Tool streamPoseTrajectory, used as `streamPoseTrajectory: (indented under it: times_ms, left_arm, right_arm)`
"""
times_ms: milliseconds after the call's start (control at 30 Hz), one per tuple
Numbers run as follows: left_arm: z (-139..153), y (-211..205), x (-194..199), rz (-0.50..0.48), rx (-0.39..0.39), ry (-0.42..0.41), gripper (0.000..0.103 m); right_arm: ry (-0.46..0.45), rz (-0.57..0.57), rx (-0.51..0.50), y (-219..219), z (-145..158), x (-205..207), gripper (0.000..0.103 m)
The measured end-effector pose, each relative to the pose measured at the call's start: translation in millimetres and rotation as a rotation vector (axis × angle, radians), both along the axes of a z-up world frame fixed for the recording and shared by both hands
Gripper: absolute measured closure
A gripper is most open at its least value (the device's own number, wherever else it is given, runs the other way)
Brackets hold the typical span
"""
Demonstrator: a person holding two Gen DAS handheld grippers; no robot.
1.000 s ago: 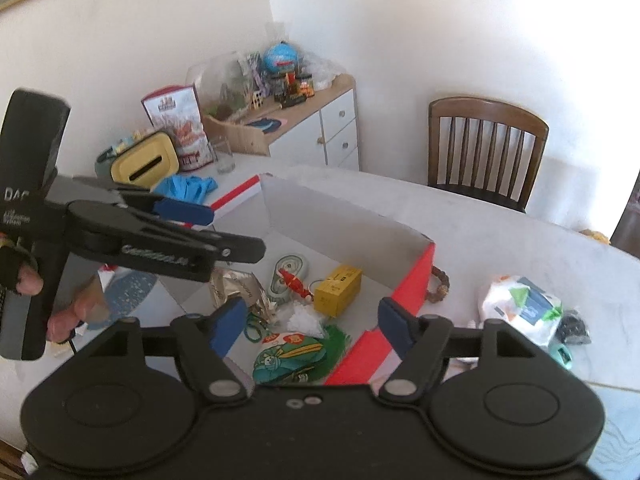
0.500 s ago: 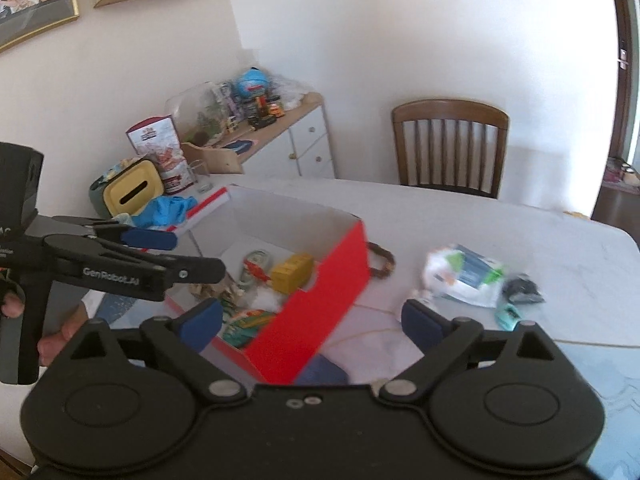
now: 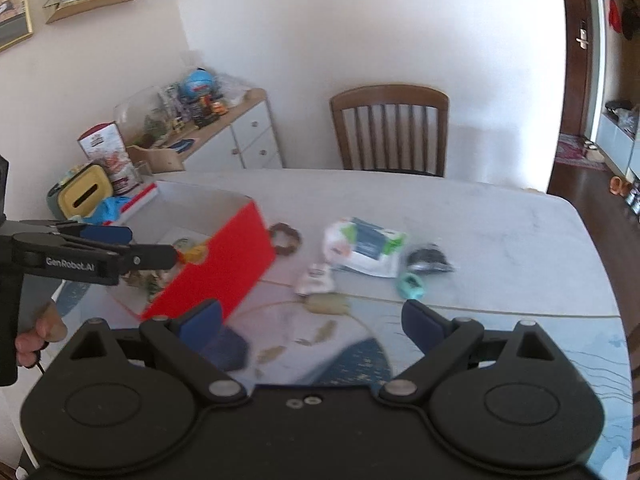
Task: Organize objects
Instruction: 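Move both grippers back from the box to the table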
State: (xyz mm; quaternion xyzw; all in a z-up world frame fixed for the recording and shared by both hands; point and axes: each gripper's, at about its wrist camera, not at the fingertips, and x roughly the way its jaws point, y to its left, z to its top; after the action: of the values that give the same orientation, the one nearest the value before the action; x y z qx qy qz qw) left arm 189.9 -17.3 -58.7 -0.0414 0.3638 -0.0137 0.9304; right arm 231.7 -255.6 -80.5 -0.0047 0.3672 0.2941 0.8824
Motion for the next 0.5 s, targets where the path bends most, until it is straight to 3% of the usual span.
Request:
streamPoseTrajectory:
  times_ms: [300, 500]
  left_arm:
    - [-9, -49, 51, -0.002, 0.009, 0.015, 0.002]
    - [-37, -67, 92, 0.039, 0.044, 0.077, 0.002]
  right_arm:
    - [0.016, 0.000, -0.008, -34, -15, 29, 0.007]
    - [0.032, 0.009, -0.016, -44, -28, 51, 0.007]
